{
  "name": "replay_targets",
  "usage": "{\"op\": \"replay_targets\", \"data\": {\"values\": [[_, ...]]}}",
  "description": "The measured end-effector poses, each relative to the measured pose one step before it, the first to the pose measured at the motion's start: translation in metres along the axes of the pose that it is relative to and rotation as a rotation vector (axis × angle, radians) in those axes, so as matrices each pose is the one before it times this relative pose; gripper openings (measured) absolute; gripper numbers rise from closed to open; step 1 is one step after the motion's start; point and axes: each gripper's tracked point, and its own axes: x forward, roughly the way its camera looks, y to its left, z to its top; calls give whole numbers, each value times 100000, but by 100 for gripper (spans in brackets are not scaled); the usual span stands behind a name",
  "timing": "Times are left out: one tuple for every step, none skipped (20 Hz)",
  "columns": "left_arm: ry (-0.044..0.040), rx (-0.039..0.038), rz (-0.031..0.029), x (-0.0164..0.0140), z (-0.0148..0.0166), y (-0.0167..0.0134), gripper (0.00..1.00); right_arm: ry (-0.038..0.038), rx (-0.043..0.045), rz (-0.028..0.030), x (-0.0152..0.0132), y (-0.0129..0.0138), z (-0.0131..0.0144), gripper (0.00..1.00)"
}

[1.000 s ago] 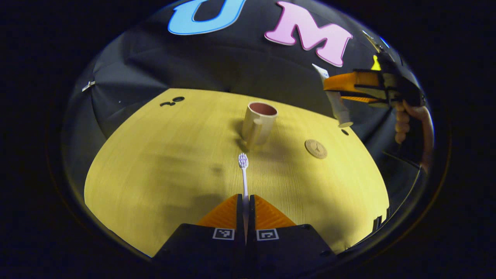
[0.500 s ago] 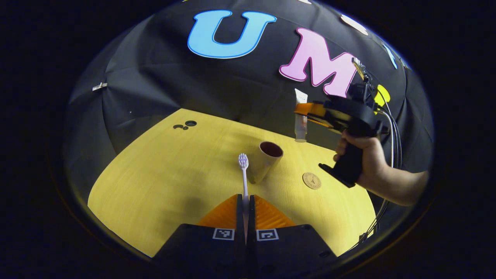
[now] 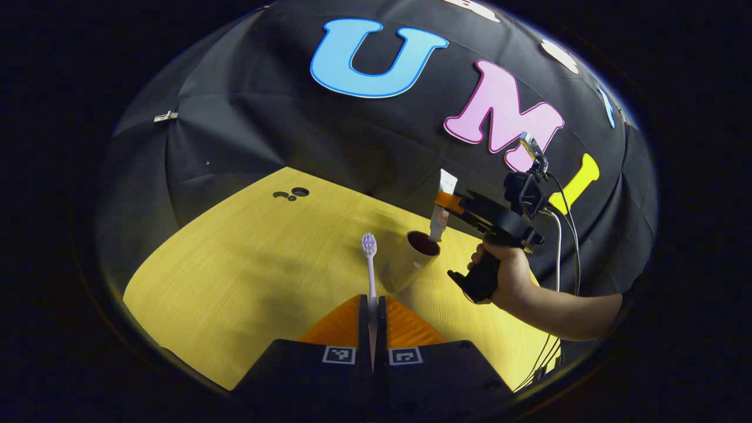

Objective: Put the toothbrush and toothpaste on the desktop into the cup, then pick up the cup and place it on the coaster on the desktop.

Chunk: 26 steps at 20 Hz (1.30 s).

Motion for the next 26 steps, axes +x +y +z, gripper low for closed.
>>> {"op": "replay_targets", "data": {"values": [[-279,-481,-928,437,-230,-294,6,-403,676,982,179,162,-727,27],[125,-211,-689,376,-275,-247,6,276,-26,471,148,213,-590,27],[-46,-177,-935,216,-129,-254,6,591,-737,576,192,208,-756,27],[-260,-24,-893,376,-186,-212,6,1520,-673,1200,50,432,-688,29],[-1395,46,-1603,318,157,-346,6,3,-309,1635,-25,637,-385,24],[-1328,170,-1119,260,67,-185,6,-704,-1327,638,43,166,-493,38],[-577,230,-685,408,-62,-92,6,-406,-2097,374,141,234,-335,34],[-919,648,-218,392,-104,20,6,-81,-2219,1693,-229,395,-479,36],[-1106,485,74,482,23,96,6,963,-1150,771,-91,107,-457,41],[-664,134,243,173,66,-2,6,898,-5,1033,-195,53,-400,38],[-812,135,-199,214,79,-22,6,152,455,-340,-340,-321,-187,51],[-749,-90,-284,152,237,-113,6,-114,1488,-567,-453,-421,57,55],[-680,-146,-367,186,173,-198,6,408,1996,61,-340,-238,-5,70],[-532,-155,-466,96,338,-184,6,1012,2068,-241,-255,-331,-279,85],[-473,-50,-463,145,265,-188,6,939,1682,-968,-756,-398,150,100],[-744,143,-816,207,530,-288,6,-146,904,-1693,-662,-714,316,93],[-1272,333,-743,319,631,-273,6,-692,754,-1233,-828,-581,342,98],[-1400,252,-1210,478,891,-436,6,-811,594,-1425,-828,-789,492,98],[-1490,235,-1403,637,876,-401,6,-364,281,-1173,-795,-768,300,98],[-1517,354,-1587,684,1069,-602,6,206,-287,-1304,-657,-912,297,98],[-1591,584,-1479,520,969,-666,6,895,-753,-2522,-595,-1237,-34,98],[-1656,798,-1376,725,1074,-649,6,1034,-406,-2737,-533,-1503,47,98],[-2007,1076,-1376,765,986,-580,6,255,94,-1717,-525,-1220,249,98],[-2049,1374,-1817,937,1126,-714,6,-321,0,-1865,-604,-1334,330,98],[-1583,1624,-1501,1118,896,-537,6,-617,-464,-2311,-615,-1466,390,98],[-1566,1940,-701,1140,801,-444,6,-831,-564,-2534,-528,-1591,200,98]]}}
